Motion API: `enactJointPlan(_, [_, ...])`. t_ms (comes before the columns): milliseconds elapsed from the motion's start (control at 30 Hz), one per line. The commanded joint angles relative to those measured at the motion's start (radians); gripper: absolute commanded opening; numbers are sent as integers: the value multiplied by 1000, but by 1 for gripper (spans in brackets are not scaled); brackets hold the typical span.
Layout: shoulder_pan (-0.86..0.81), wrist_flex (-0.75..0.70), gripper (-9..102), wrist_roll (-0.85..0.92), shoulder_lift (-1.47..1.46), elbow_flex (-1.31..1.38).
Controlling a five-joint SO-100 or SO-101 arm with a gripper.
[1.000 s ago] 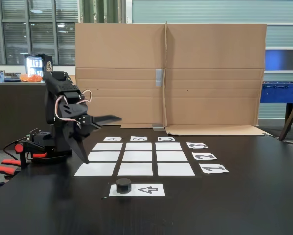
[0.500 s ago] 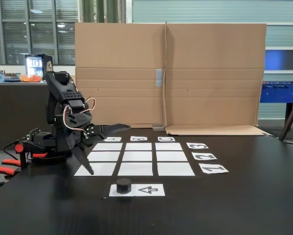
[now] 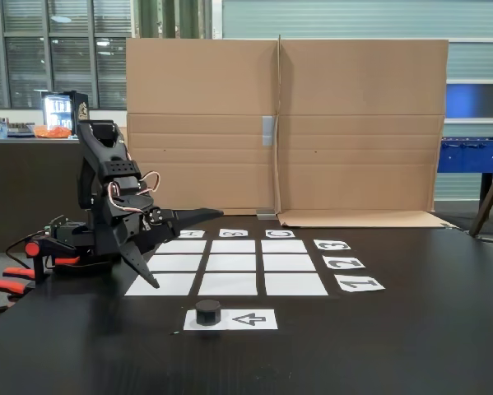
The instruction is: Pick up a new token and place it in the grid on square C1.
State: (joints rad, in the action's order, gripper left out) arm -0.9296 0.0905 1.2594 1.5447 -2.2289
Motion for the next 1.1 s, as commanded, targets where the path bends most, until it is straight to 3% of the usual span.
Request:
enactJointPlan(0, [9,40,80,71,-12,2])
enactJointPlan(1067, [-29,216,80,316,-327,152])
